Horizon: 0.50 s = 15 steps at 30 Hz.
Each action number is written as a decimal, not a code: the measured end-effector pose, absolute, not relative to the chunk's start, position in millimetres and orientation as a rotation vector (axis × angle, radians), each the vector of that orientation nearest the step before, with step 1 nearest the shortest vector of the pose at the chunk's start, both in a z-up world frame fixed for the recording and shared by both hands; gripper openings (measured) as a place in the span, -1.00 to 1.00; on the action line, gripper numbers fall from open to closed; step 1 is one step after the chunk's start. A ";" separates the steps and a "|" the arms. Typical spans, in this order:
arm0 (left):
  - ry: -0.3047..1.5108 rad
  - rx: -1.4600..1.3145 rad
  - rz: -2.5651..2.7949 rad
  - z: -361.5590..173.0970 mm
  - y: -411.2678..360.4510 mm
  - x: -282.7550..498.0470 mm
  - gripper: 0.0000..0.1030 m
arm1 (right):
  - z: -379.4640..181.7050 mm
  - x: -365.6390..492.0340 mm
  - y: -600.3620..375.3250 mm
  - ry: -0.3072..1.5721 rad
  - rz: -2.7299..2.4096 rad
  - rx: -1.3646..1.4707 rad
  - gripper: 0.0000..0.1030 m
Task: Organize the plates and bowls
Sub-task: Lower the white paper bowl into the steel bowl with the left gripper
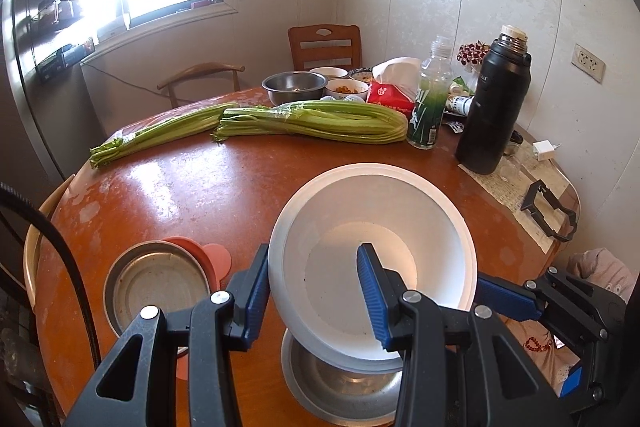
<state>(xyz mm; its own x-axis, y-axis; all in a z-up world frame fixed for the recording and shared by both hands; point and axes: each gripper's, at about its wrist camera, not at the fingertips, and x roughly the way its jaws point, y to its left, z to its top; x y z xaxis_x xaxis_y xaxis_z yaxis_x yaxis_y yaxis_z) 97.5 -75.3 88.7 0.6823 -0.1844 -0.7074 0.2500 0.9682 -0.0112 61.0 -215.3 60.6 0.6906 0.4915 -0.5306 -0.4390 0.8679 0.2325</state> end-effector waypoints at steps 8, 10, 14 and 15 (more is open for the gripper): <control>0.799 0.085 -0.248 71.9 -78.3 80.5 -0.17 | 45.5 45.7 -219.6 0.643 0.523 0.080 0.00; 0.803 0.089 -0.249 66.2 -78.9 77.0 -0.17 | 40.7 43.0 -219.8 0.650 0.523 0.076 0.00; 0.812 0.086 -0.243 55.1 -79.9 73.3 -0.17 | 30.1 38.4 -218.8 0.668 0.527 0.067 0.00; 0.813 0.087 -0.244 52.9 -79.7 72.3 -0.17 | 28.2 37.6 -218.6 0.673 0.526 0.064 0.00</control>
<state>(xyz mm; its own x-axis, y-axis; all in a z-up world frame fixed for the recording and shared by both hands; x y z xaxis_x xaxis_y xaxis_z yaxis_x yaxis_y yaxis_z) 72.3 -79.7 52.9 0.6612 -0.1817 -0.7279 0.2485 0.9685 -0.0160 37.6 -218.6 28.2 0.6569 0.4846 -0.5777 -0.4443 0.8678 0.2227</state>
